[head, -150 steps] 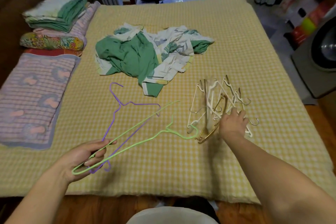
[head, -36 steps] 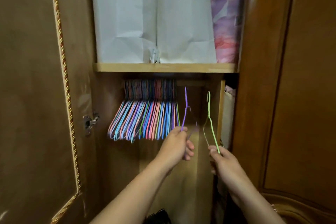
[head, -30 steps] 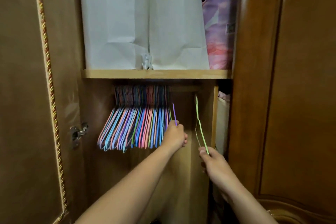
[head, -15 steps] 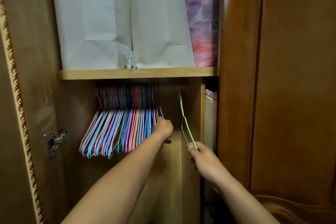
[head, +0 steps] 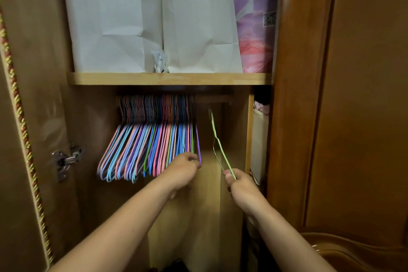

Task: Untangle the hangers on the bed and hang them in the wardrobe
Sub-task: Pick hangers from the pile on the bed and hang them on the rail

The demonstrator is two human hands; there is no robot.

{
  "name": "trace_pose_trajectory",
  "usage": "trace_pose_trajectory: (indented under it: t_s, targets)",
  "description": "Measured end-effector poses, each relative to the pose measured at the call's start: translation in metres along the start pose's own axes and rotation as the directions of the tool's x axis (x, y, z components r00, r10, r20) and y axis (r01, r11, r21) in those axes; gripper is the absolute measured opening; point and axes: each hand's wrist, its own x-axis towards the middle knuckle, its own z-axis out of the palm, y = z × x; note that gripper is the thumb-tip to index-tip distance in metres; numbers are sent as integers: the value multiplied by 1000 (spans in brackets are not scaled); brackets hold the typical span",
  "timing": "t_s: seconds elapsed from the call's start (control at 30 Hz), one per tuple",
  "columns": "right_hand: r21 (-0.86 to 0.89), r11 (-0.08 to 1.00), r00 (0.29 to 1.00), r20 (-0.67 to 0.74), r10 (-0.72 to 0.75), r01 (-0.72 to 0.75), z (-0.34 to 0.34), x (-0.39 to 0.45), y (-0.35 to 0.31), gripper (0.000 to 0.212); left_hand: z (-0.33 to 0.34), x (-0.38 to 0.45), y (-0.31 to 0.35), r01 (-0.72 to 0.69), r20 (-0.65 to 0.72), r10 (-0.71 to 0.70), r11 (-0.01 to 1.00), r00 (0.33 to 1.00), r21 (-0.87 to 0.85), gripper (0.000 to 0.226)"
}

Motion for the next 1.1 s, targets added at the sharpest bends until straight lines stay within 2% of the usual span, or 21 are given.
trace_pose_trajectory:
  t_s: [0.07, 0.17, 0.27, 0.37, 0.5, 0.67, 0.77, 0.9, 1.1]
  targets:
    - [34, 999, 1000, -16, 23, -22, 12, 4, 5, 37, -15, 1, -11, -93, -61, 101, 988, 993, 124, 21]
    - [65, 997, 995, -88, 39, -33, 32, 17, 5, 37, -44, -3, -25, -131, -127, 176, 944, 976, 303, 15]
    - [-31, 996, 983, -159, -91, 87, 42, 38, -9, 35, -71, -2, -43, -89, -172, 174, 906, 970, 414, 11]
    - [-98, 981, 967, -178, -182, 166, 50, 61, -24, 35, -93, -4, -55, -52, -206, 159, 894, 966, 445, 9]
    - [-115, 978, 967, -167, -192, 174, 71, 83, -22, 29, -115, -6, -66, -19, -234, 130, 905, 964, 425, 10]
    - [-75, 962, 923, -274, -271, 261, 90, 82, -12, 28, -130, -7, -72, -15, -235, 123, 909, 964, 416, 12]
    - [-134, 960, 931, -241, -273, 246, 83, 95, -25, 31, -131, -9, -69, -5, -243, 114, 913, 963, 407, 12]
    - [-322, 914, 949, -106, -296, 249, 72, 115, -22, 45, -132, -8, -72, -14, -241, 117, 919, 963, 393, 12]
    - [-337, 895, 951, 6, -308, 292, 83, 116, -24, 47, -133, -9, -71, -19, -221, 106, 932, 969, 363, 14]
